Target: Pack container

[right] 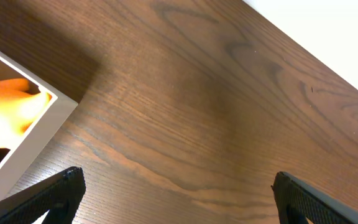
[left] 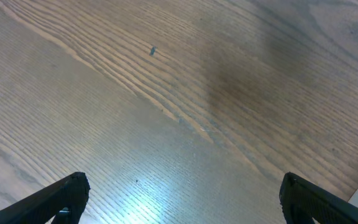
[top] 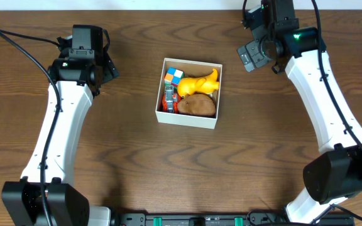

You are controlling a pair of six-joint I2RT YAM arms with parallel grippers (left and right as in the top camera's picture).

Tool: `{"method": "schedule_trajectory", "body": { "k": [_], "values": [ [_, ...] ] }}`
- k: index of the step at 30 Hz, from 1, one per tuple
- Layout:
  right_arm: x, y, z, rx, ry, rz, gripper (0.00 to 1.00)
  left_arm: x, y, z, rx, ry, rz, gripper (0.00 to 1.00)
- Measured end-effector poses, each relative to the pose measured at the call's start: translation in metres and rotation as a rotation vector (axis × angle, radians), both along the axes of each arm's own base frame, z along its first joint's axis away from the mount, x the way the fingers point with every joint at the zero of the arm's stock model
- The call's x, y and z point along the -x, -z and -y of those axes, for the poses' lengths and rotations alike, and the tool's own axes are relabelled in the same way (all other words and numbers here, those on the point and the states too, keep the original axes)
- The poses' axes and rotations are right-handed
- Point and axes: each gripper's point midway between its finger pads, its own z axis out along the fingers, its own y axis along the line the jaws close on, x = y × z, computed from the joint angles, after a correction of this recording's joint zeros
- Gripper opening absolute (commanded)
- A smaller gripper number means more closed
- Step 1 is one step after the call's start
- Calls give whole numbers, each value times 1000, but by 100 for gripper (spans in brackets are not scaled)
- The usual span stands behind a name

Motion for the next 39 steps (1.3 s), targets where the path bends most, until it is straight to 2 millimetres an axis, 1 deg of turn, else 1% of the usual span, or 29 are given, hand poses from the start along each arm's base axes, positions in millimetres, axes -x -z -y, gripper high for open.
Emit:
{"method": "schedule_trajectory", "body": {
  "k": [18,21,24,26,27,28,32,35,37,39],
  "values": [
    [0,-1,0,-1,0,2,99,0,0,0,0,0,0,98],
    [3,-11,1,-5,1,22,99,0,0,0,0,0,0,98],
    [14,-36,3,-15,1,64,99,0,0,0,0,0,0,98],
    [25,-63,6,-29,3,119,99,0,0,0,0,0,0,98],
    [33,-80,7,-39,3,156,99,0,0,0,0,0,0,98],
    [42,-97,9,-52,2,192,99,0,0,0,0,0,0,98],
    [78,-154,7,-129,-37,322,99,0,0,0,0,0,0,98],
    [115,-200,3,-204,-89,450,99,0,0,0,0,0,0,98],
    [133,-223,2,-244,-118,545,99,0,0,0,0,0,0,98],
    [149,-237,1,-275,-144,637,99,0,0,0,0,0,0,98]
  ]
}}
